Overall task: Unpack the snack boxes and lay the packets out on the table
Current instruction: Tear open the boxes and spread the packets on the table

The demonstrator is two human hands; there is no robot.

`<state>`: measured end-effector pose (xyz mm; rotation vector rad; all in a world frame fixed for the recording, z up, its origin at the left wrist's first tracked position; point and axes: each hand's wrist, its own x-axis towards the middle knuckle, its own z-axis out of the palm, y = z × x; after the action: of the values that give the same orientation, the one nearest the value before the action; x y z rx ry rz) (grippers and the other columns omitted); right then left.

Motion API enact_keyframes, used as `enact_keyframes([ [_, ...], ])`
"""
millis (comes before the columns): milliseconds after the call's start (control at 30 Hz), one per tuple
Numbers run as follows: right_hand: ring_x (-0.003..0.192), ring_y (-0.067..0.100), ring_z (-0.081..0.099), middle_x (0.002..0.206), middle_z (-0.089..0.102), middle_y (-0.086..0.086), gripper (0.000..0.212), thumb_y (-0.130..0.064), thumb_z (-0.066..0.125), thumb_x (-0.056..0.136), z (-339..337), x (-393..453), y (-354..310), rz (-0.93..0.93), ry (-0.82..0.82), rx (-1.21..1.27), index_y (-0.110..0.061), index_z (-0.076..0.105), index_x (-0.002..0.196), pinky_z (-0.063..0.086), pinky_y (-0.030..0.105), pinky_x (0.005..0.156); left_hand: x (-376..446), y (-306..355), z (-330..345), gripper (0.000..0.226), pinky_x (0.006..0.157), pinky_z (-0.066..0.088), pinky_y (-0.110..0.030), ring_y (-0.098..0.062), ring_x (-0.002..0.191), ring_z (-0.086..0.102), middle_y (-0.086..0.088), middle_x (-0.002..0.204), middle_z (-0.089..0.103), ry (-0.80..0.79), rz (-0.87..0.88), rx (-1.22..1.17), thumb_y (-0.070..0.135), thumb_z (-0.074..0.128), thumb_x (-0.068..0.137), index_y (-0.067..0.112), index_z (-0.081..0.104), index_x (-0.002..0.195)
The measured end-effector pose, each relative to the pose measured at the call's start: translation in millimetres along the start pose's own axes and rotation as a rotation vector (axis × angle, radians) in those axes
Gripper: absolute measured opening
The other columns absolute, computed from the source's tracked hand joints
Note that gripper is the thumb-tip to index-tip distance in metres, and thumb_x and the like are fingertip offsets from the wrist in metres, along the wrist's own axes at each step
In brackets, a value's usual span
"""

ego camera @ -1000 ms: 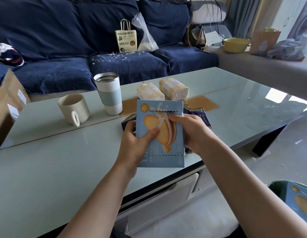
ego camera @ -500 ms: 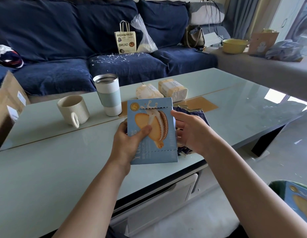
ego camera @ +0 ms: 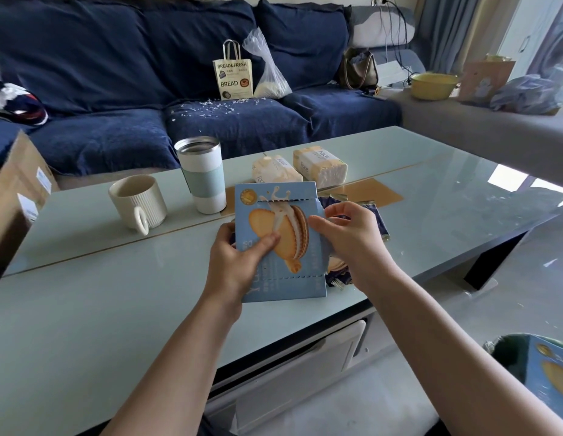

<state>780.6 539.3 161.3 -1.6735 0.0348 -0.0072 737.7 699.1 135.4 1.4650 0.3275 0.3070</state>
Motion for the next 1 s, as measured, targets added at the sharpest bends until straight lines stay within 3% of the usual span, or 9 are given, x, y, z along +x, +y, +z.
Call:
enact_keyframes([
  [100, 0.088, 0.02, 0.067, 0.096, 0.068, 0.003, 0.021, -0.027, 0.077, 0.078, 1.9, -0.4, 0.1, -0.08, 0.093, -0.145, -0.025, 0.059, 0.088, 0.058, 0.04, 0.075, -0.7, 0.4, 1.1, 0.051, 0.076, 0.059, -0.041, -0.023, 0.091, 0.07, -0.002, 0.106, 0.071, -0.004, -0.008, 0.006, 0.026, 0.083, 0.071, 0.023, 0.057, 0.114],
  [267, 0.079, 0.007, 0.059, 0.094, 0.064, -0.005, 0.022, -0.028, 0.075, 0.08, 2.6, -6.7, -3.4, -0.203, 0.142, -0.264, -0.022, 0.058, 0.093, 0.042, 0.019, 0.057, -1.9, 1.5, 0.7, 0.054, 0.073, 0.06, -0.04, -0.022, 0.089, 0.071, -0.001, 0.106, 0.071, -0.002, -0.019, -0.001, 0.028, 0.084, 0.07, 0.024, 0.056, 0.115],
  [400, 0.089, 0.01, 0.062, 0.096, 0.066, -0.006, 0.021, -0.021, 0.075, 0.08, 5.5, -8.1, -3.3, -0.282, 0.132, -0.242, -0.02, 0.061, 0.095, 0.051, 0.029, 0.073, -1.3, 2.1, -1.9, 0.051, 0.074, 0.06, -0.042, -0.023, 0.089, 0.071, -0.003, 0.104, 0.071, 0.027, 0.009, 0.01, 0.028, 0.085, 0.069, 0.025, 0.056, 0.111],
  [567, 0.077, 0.015, 0.066, 0.09, 0.069, -0.005, 0.018, -0.017, 0.073, 0.082, 5.1, -3.7, -0.8, -0.233, 0.034, -0.188, -0.029, 0.062, 0.087, 0.056, 0.038, 0.074, 1.0, 2.5, -6.6, 0.051, 0.065, 0.059, -0.034, -0.02, 0.081, 0.071, -0.002, 0.098, 0.071, 0.079, 0.048, 0.059, 0.027, 0.085, 0.069, 0.022, 0.055, 0.11],
  [700, 0.082, 0.019, 0.065, 0.09, 0.067, -0.004, 0.018, -0.017, 0.075, 0.081, 2.7, -0.3, 0.8, -0.145, 0.046, -0.111, -0.03, 0.062, 0.087, 0.058, 0.039, 0.073, 3.4, -0.1, -6.3, 0.052, 0.076, 0.059, -0.042, -0.021, 0.085, 0.071, -0.003, 0.1, 0.071, 0.1, 0.028, 0.079, 0.029, 0.086, 0.069, 0.022, 0.056, 0.111],
  [767, 0.086, 0.022, 0.067, 0.094, 0.066, 0.0, 0.023, -0.015, 0.076, 0.079, 2.9, -0.1, 1.9, -0.103, 0.022, -0.124, -0.027, 0.063, 0.094, 0.06, 0.047, 0.076, 3.7, -1.8, -5.0, 0.053, 0.077, 0.06, -0.043, -0.022, 0.085, 0.071, -0.003, 0.1, 0.071, 0.103, 0.032, 0.089, 0.029, 0.086, 0.069, 0.022, 0.056, 0.111],
  [900, 0.09, 0.026, 0.068, 0.099, 0.066, 0.007, 0.041, -0.018, 0.082, 0.074, -0.4, 1.1, 4.9, 0.0, -0.043, -0.22, -0.019, 0.06, 0.109, 0.061, 0.051, 0.072, 1.9, -4.6, -2.2, 0.047, 0.068, 0.056, -0.03, -0.016, 0.083, 0.07, -0.001, 0.098, 0.071, 0.096, 0.086, 0.138, 0.029, 0.086, 0.069, 0.025, 0.055, 0.104],
  [1000, 0.085, 0.027, 0.07, 0.092, 0.069, 0.008, 0.031, -0.022, 0.086, 0.071, -3.5, 1.5, 5.8, 0.021, -0.068, -0.256, -0.016, 0.064, 0.092, 0.061, 0.048, 0.071, 0.2, -5.9, 0.4, 0.044, 0.063, 0.052, -0.023, -0.013, 0.082, 0.069, 0.001, 0.097, 0.07, 0.096, 0.112, 0.159, 0.03, 0.086, 0.07, 0.03, 0.053, 0.098],
])
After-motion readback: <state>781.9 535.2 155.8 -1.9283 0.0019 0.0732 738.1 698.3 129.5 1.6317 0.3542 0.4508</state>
